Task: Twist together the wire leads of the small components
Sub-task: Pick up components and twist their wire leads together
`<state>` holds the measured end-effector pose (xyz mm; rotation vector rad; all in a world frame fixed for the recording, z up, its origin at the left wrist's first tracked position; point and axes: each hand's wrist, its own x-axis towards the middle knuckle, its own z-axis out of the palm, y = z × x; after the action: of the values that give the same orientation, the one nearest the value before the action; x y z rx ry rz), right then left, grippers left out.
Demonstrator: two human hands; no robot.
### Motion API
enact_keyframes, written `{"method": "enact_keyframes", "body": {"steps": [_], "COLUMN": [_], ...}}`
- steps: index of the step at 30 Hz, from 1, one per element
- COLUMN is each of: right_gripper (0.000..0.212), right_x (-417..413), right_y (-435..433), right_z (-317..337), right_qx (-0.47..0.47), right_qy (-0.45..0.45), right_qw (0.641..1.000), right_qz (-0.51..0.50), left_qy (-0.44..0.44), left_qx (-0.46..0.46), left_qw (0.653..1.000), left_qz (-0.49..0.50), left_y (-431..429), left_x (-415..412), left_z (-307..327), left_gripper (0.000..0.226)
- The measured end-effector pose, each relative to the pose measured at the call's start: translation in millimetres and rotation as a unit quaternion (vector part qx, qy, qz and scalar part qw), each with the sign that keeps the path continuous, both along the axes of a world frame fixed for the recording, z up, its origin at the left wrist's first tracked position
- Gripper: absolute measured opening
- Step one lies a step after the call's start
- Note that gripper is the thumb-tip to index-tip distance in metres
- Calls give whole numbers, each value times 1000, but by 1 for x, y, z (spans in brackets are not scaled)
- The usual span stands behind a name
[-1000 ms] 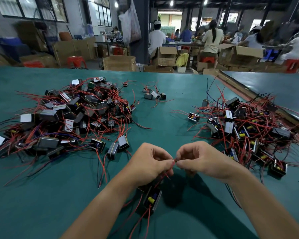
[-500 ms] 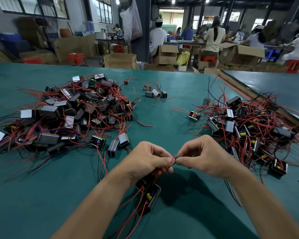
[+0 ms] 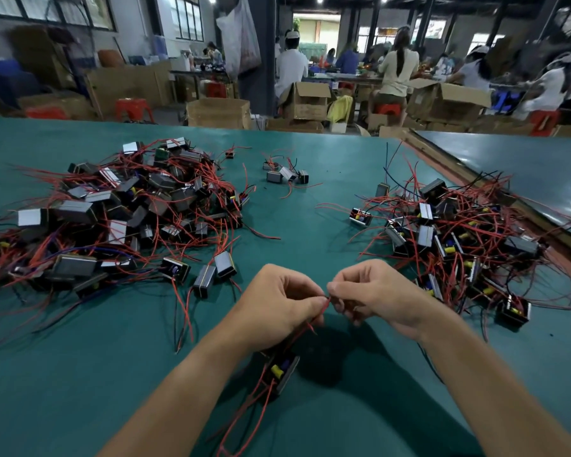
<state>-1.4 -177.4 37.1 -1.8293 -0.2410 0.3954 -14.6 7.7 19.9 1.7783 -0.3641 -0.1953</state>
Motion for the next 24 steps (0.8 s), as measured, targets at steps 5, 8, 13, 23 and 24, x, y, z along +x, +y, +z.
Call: {"method": "enact_keyframes", "body": {"steps": [5, 8, 13, 23, 24], "right_gripper": [30, 34, 12, 14, 13], "right_x": [-2, -1, -1, 1, 1], "right_y": [4, 9, 7, 7, 7], "right_z": [-3, -2, 0, -4, -4], "right_qx": [-34, -53, 28, 12, 15], "right_qy": [51, 40, -67, -127, -120], "right_qw": [998, 997, 996, 990, 990], "right_qz": [8, -31, -48, -63, -67], "left_qy": [-11, -10, 7, 46, 43], "left_qx": [15, 14, -3, -24, -21], "left_qw": [1000, 1000, 997, 991, 989], "left_qz": [-5, 19, 80, 124, 137], "left_y": [0, -1, -1, 5, 7], "left_x": [-1, 0, 5, 9, 10], "left_z": [-2, -2, -1, 1, 1], "left_gripper": [17, 21, 26, 10, 11]}}
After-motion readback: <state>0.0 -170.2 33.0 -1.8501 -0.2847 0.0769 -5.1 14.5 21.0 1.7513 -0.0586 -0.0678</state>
